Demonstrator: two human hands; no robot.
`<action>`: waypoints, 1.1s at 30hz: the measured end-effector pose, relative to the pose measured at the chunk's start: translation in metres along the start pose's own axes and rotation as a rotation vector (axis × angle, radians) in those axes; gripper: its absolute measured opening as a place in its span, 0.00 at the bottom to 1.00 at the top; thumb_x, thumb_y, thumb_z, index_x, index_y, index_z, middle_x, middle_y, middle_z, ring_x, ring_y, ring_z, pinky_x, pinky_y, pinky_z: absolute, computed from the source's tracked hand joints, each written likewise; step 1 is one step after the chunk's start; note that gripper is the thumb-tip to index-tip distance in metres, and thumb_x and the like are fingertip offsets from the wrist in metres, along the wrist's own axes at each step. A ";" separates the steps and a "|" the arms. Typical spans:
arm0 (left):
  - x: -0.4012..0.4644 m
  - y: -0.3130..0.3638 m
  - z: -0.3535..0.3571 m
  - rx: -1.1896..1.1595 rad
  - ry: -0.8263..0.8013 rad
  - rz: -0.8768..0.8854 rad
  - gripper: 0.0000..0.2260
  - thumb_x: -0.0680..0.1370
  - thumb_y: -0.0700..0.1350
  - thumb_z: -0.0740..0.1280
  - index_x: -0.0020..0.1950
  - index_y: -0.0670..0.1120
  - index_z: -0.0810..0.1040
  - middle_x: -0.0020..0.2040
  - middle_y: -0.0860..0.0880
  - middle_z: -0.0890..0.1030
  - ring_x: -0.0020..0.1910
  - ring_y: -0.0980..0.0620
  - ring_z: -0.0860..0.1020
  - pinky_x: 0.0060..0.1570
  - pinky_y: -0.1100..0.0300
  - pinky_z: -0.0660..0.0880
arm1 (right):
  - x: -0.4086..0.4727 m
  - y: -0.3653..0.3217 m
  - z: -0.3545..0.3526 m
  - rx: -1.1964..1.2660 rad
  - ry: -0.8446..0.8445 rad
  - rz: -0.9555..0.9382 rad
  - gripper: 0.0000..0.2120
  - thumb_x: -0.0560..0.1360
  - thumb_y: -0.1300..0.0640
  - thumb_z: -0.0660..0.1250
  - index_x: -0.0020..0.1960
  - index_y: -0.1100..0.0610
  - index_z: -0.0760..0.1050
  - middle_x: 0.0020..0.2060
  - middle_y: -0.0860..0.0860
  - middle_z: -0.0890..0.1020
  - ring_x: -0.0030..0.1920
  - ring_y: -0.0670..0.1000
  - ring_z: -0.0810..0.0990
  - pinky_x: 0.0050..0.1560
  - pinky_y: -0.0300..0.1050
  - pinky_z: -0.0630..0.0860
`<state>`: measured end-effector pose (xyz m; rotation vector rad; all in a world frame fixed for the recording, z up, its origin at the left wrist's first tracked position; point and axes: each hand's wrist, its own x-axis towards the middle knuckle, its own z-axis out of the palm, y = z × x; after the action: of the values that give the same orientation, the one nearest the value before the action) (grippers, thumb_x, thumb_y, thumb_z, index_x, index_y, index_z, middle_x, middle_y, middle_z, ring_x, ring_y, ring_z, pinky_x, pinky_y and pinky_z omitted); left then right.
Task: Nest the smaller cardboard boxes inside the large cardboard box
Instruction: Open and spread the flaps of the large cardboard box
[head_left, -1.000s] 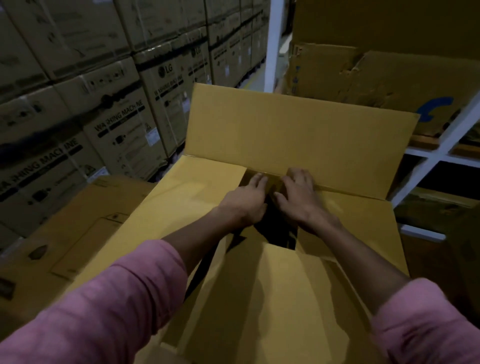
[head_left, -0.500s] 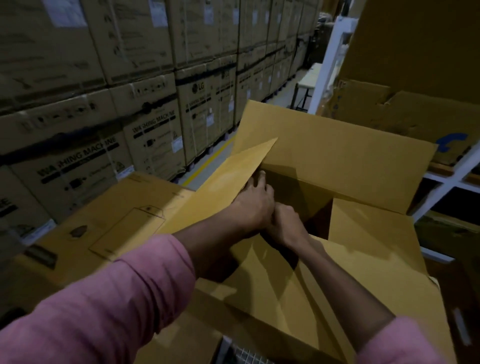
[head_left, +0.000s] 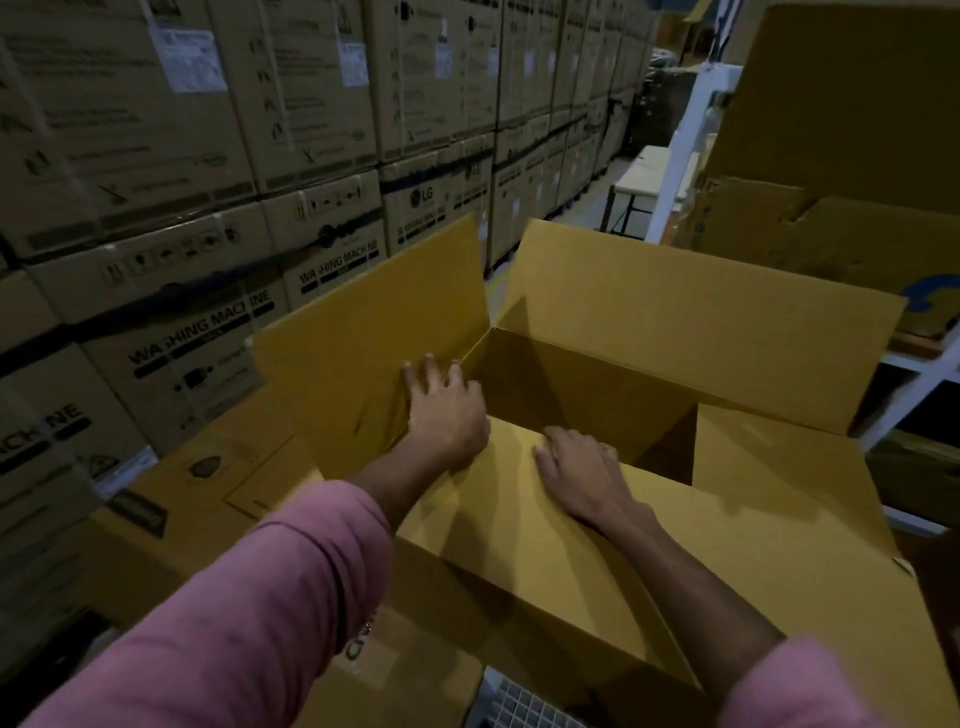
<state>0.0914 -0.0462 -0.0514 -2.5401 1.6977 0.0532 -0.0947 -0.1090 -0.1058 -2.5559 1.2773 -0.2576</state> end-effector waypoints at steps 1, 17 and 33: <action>0.000 -0.005 0.012 -0.038 -0.004 -0.015 0.25 0.83 0.58 0.56 0.76 0.45 0.67 0.83 0.39 0.50 0.79 0.29 0.41 0.71 0.25 0.38 | -0.001 0.002 0.001 0.004 -0.004 -0.005 0.23 0.84 0.42 0.51 0.72 0.51 0.70 0.65 0.51 0.79 0.65 0.53 0.76 0.70 0.59 0.65; 0.002 -0.030 0.059 -0.418 0.021 0.012 0.28 0.81 0.63 0.56 0.78 0.53 0.65 0.79 0.48 0.65 0.79 0.38 0.52 0.70 0.33 0.57 | -0.015 0.016 0.005 -0.043 -0.038 0.040 0.26 0.84 0.38 0.50 0.73 0.52 0.70 0.66 0.52 0.78 0.66 0.53 0.76 0.70 0.59 0.66; -0.066 0.006 0.010 -0.303 0.302 0.244 0.30 0.83 0.64 0.52 0.81 0.49 0.59 0.83 0.46 0.54 0.82 0.42 0.48 0.74 0.31 0.40 | -0.069 -0.017 -0.116 -0.083 0.224 0.141 0.21 0.83 0.44 0.58 0.68 0.55 0.76 0.60 0.56 0.83 0.60 0.59 0.80 0.62 0.57 0.75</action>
<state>0.0612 0.0130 -0.0571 -2.6379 2.2675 -0.0670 -0.1546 -0.0628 0.0075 -2.5469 1.5720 -0.4822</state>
